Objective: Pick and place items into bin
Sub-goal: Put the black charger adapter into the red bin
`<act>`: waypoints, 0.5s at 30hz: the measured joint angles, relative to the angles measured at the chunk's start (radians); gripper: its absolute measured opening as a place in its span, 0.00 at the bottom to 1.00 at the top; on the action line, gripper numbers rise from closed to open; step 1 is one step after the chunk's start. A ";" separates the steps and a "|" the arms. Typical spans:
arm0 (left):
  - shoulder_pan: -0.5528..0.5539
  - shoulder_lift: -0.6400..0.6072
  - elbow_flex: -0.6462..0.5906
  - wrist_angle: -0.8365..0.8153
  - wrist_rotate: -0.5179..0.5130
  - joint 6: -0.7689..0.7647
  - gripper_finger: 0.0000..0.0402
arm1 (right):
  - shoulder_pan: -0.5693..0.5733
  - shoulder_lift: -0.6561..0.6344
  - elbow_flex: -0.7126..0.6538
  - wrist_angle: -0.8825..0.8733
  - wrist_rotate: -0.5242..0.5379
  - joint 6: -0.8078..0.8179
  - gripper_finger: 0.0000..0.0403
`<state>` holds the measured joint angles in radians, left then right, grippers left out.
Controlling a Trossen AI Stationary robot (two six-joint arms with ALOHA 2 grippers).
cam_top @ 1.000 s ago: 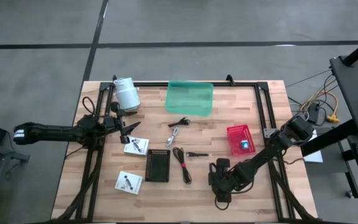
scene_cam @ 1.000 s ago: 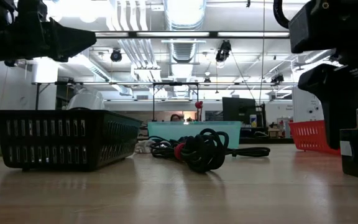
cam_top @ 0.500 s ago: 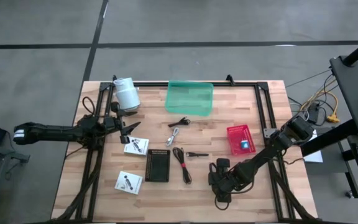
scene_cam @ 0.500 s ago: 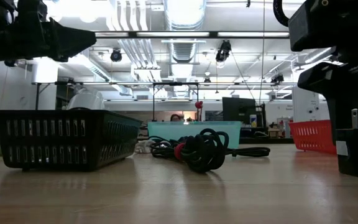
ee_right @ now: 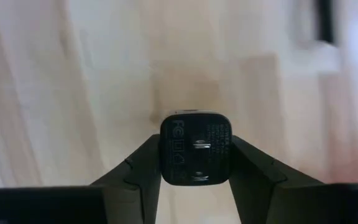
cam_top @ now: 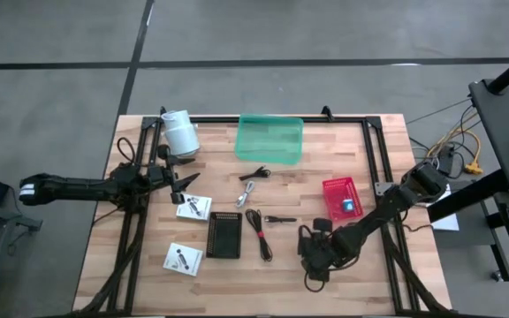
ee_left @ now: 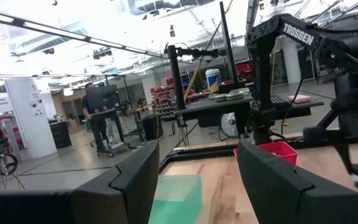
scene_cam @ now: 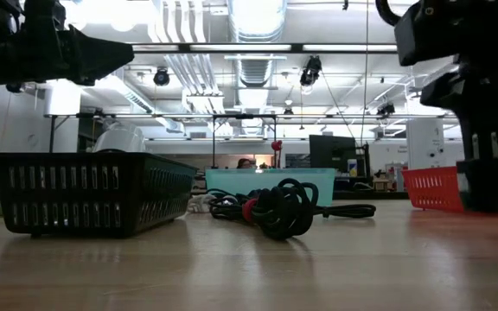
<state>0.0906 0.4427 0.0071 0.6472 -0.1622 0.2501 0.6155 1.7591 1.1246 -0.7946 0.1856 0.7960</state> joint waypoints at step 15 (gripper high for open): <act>0.000 0.000 0.000 0.001 0.000 0.000 0.50 | 0.062 -0.260 0.013 -0.355 0.242 0.186 0.34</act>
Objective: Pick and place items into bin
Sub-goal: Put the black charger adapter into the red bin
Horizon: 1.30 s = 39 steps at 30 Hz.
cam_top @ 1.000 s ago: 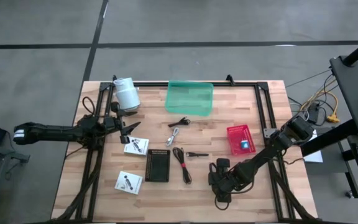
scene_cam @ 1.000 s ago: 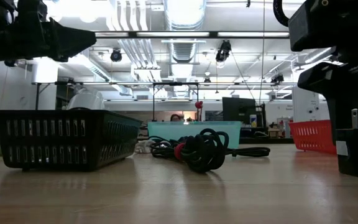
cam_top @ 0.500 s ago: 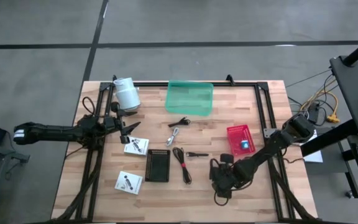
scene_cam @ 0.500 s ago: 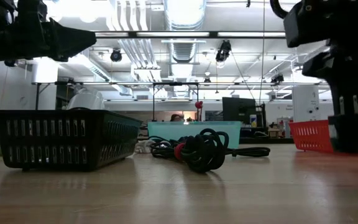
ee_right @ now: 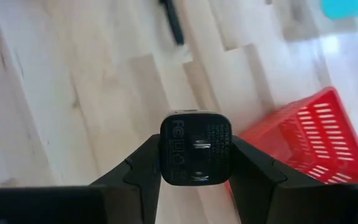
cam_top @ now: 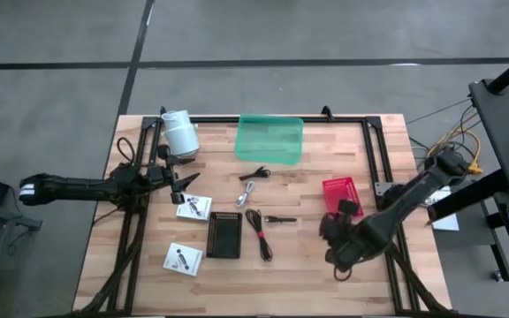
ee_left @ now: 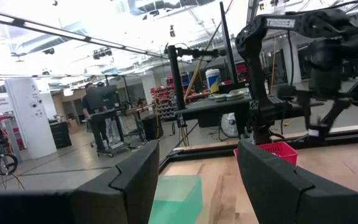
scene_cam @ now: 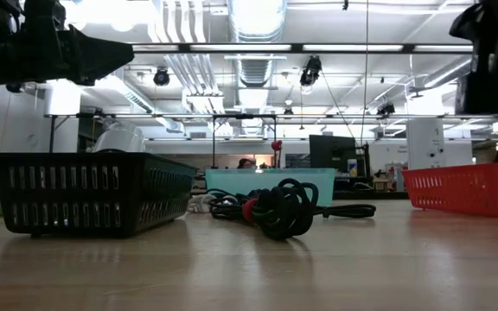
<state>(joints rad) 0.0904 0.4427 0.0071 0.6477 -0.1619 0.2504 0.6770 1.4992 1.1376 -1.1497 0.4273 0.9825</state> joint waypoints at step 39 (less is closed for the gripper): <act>0.000 0.000 0.000 0.003 0.000 0.001 0.50 | -0.331 -0.266 -0.382 0.012 0.070 0.609 0.34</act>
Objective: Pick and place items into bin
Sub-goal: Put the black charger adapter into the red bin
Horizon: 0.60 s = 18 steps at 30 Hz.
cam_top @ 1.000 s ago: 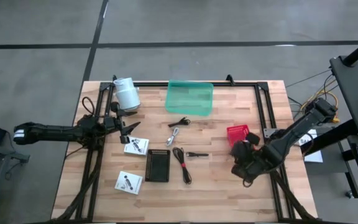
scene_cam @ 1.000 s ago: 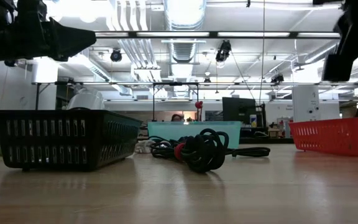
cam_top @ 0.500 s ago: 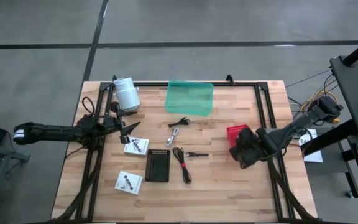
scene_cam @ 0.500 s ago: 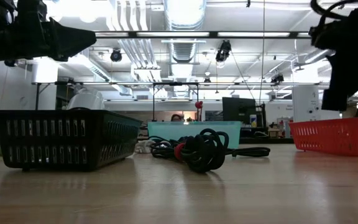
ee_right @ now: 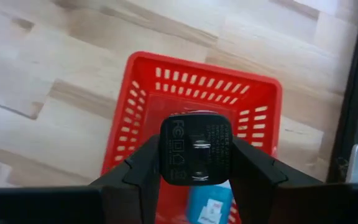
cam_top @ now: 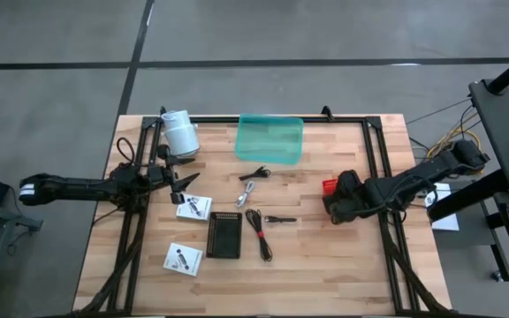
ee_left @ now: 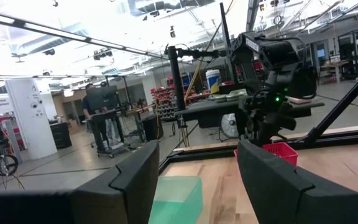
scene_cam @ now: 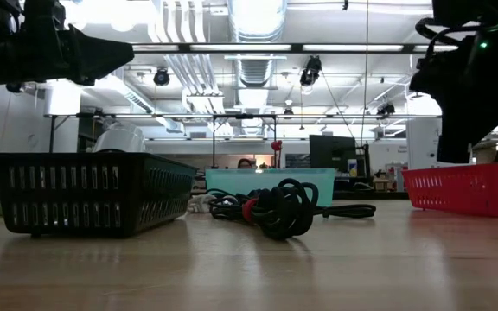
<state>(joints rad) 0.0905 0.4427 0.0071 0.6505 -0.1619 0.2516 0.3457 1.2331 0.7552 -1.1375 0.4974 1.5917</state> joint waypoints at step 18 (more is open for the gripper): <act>0.000 0.000 0.000 0.000 0.000 0.000 0.50 | -0.013 -0.001 -0.079 0.009 -0.026 0.025 0.34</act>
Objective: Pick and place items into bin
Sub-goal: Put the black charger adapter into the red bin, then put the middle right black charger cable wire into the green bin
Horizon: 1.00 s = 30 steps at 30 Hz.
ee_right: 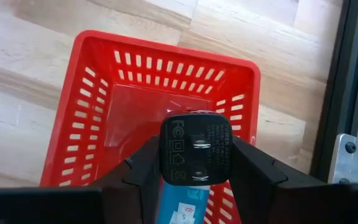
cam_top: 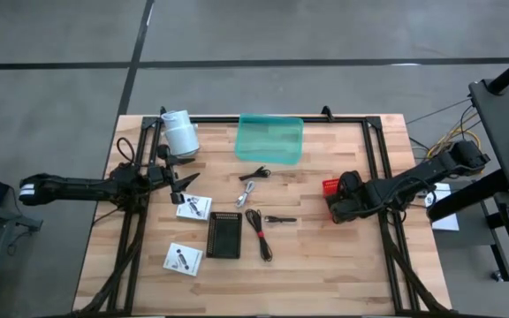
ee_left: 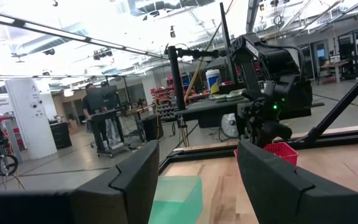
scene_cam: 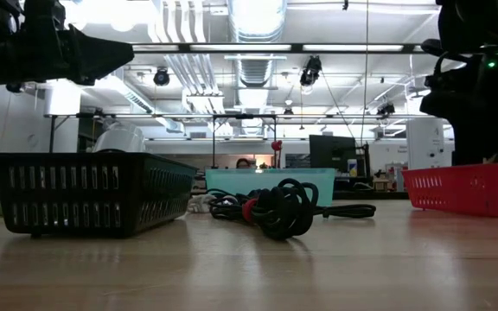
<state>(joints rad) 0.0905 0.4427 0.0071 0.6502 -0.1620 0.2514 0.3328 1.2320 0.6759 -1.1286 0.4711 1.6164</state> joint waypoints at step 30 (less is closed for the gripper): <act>0.000 0.000 0.000 0.000 0.000 0.000 0.50 | 0.003 0.000 0.023 0.082 0.193 -0.191 0.50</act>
<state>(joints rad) 0.0906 0.4427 0.0070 0.6506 -0.1623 0.2512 0.3359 1.2316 0.6994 -1.0468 0.6641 1.4254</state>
